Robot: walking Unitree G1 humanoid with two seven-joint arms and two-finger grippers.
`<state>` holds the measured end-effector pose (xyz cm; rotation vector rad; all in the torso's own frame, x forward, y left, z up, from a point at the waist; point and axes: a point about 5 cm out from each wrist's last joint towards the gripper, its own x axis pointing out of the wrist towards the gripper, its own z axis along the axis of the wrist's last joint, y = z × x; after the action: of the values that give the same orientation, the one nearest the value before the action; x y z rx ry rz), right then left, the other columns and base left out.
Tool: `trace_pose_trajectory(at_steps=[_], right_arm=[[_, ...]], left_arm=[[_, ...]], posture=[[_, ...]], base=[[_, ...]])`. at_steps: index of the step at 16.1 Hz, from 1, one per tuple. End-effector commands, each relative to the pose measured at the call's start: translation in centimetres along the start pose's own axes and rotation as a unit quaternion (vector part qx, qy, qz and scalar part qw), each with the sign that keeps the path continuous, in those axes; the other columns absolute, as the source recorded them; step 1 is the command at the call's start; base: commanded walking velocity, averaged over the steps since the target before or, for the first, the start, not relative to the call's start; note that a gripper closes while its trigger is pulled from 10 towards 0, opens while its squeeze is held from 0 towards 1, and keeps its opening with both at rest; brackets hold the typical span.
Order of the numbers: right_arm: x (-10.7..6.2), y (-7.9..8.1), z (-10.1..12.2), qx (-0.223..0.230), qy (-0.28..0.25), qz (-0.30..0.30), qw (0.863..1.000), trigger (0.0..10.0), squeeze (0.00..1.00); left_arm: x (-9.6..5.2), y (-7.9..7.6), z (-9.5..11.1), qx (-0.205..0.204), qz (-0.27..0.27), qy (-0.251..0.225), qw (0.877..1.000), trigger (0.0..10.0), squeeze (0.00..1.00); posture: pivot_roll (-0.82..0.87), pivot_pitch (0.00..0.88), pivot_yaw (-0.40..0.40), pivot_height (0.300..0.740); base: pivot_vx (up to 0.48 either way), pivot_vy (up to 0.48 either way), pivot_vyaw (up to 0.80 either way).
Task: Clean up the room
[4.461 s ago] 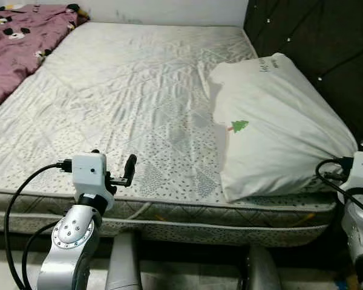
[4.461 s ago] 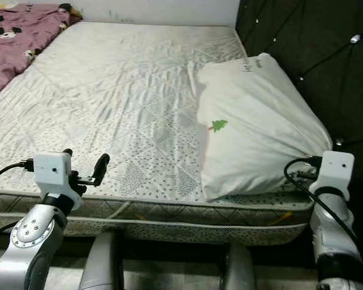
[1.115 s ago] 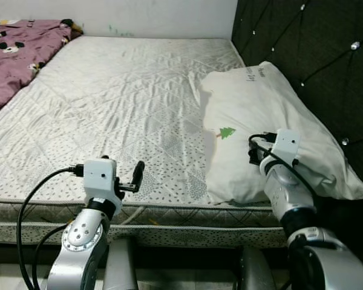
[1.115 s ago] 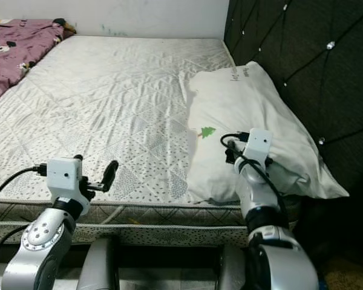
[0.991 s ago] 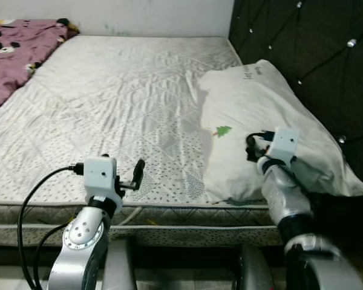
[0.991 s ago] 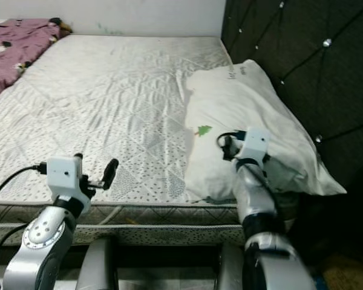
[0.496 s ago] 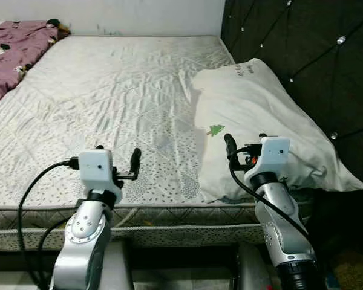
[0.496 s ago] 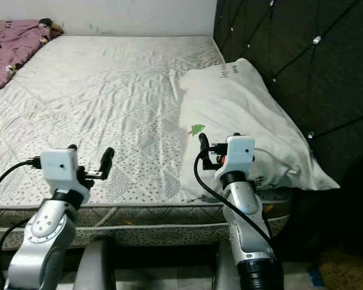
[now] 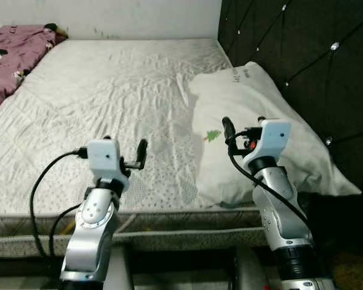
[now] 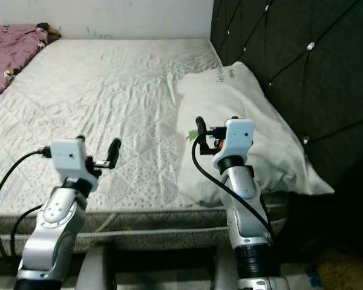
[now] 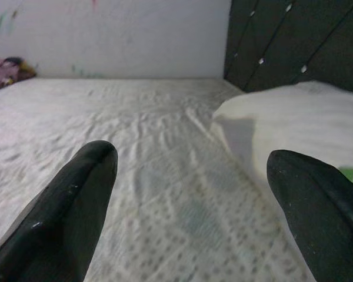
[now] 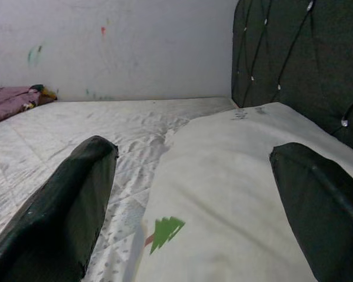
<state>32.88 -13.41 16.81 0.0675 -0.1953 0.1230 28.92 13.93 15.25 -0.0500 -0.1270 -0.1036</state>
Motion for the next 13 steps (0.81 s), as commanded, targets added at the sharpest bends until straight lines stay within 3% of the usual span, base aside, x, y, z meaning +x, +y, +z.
trace_pose_trajectory(at_steps=[1,5,13], right_arm=[[-0.1,-0.1,0.5,0.004,-0.009,-0.006,1.000,10.0,0.00],[-0.6,-0.3,0.0,-0.011,-0.010,-0.012,1.000,10.0,0.00],[-0.4,-0.7,-0.5,-0.003,-0.003,-0.031,1.000,10.0,0.00]], left_arm=[[0.3,-0.2,0.1,0.003,-0.006,-0.007,1.000,10.0,0.00],[0.7,-0.2,0.2,0.006,-0.015,-0.011,1.000,10.0,0.00],[1.0,-0.3,0.1,0.007,-0.020,-0.015,1.000,10.0,0.00]], posture=[[-0.04,0.000,0.021,0.595],[-0.04,0.000,0.033,0.595],[-0.04,0.000,0.037,0.680]], base=[[0.000,0.000,0.00],[0.000,0.000,0.00],[0.000,0.000,0.00]])
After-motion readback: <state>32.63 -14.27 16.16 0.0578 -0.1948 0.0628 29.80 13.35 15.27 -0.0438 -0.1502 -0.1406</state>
